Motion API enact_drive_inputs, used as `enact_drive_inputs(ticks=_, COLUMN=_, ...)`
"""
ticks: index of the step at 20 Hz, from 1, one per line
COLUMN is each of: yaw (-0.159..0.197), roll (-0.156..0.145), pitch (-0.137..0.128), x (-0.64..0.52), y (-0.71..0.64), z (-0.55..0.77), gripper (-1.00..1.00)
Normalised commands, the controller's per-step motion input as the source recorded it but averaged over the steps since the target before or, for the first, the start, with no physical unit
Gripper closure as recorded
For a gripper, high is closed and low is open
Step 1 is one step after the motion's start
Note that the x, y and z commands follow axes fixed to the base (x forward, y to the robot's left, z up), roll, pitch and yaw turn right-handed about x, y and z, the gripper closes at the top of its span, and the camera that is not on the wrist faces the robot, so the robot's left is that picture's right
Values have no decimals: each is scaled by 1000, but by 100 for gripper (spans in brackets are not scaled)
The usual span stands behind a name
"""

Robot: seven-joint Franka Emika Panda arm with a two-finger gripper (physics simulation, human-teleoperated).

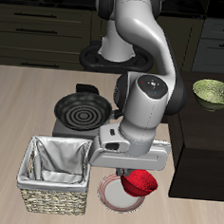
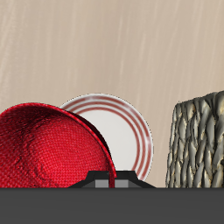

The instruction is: Place the red bowl on the plate

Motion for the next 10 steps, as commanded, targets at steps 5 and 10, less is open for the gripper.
enact_drive_inputs(ticks=5, yaw=24, roll=-42, pitch=16, x=48, y=-106, z=-87, gripper=-100)
enact_drive_inputs(ticks=10, yaw=-4, roll=27, pitch=3, x=49, y=-16, z=11, gripper=-100)
